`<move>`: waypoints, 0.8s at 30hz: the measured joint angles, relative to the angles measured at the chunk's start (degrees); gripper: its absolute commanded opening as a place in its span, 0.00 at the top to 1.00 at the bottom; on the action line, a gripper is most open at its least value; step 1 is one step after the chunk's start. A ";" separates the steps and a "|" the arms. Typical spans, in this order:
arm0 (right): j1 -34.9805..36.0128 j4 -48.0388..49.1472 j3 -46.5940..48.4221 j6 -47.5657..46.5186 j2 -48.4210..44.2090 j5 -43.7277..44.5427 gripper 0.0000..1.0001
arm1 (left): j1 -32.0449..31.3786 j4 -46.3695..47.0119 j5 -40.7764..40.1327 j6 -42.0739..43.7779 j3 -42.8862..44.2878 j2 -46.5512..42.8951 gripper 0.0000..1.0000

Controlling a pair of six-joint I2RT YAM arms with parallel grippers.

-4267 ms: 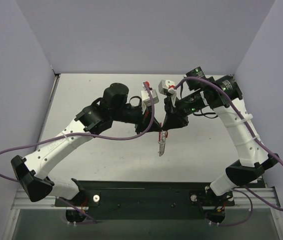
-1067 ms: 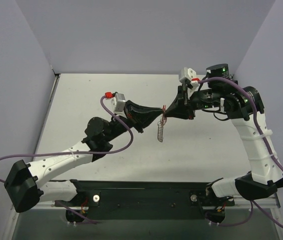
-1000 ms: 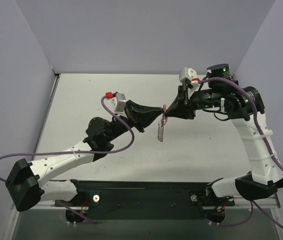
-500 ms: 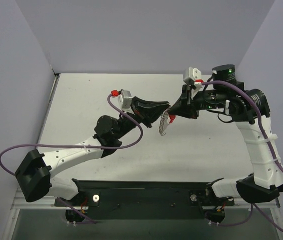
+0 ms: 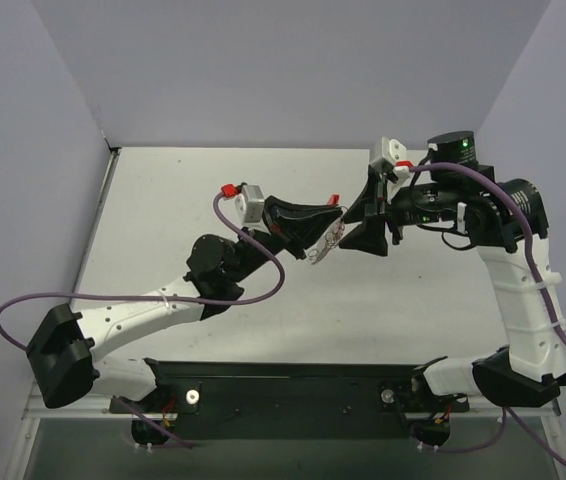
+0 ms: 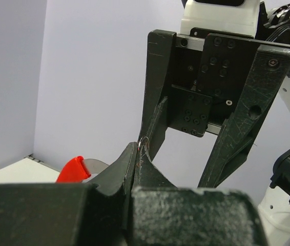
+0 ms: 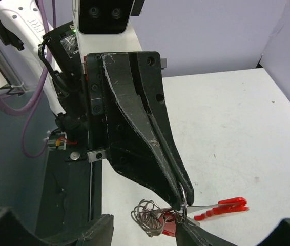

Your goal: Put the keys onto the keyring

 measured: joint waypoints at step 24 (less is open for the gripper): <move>-4.24 -0.52 -1.01 -0.90 0.83 -2.38 0.01 | 0.46 -14.16 -9.77 5.46 -9.70 -11.39 1.00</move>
